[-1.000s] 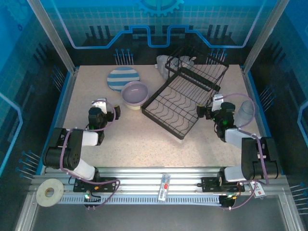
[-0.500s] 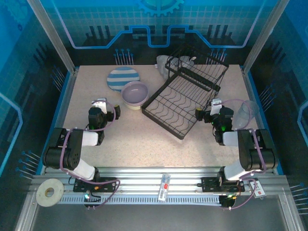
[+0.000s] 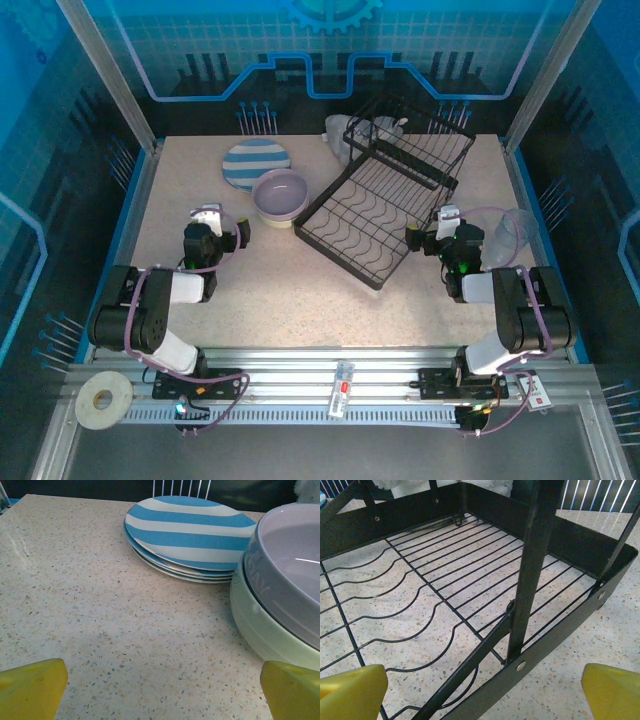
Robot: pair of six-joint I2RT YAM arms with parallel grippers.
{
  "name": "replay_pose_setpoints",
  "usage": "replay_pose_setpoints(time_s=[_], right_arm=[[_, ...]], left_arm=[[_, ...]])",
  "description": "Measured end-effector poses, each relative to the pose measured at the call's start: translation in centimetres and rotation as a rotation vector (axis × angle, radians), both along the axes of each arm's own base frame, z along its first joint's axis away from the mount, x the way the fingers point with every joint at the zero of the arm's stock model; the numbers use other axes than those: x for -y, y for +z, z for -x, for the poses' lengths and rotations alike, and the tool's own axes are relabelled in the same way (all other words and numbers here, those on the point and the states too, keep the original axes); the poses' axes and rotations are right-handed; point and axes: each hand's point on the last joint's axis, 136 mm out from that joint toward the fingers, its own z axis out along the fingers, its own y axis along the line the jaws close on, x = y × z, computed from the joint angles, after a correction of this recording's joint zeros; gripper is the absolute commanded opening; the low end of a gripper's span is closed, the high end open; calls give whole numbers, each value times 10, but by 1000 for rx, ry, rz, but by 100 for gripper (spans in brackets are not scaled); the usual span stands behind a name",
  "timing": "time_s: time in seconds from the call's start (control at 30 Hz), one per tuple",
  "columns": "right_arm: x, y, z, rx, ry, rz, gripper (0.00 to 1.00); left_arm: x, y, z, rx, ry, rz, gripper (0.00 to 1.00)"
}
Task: Unload the mixed dishes from the dish rack
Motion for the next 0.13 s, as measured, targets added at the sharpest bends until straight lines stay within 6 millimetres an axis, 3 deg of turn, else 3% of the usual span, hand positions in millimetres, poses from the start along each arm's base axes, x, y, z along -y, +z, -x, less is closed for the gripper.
replay_pose_setpoints(time_s=[0.13], right_arm=[[-3,-1,0,-5,-2,15,100]], left_arm=[[0,0,0,0,0,0,99]])
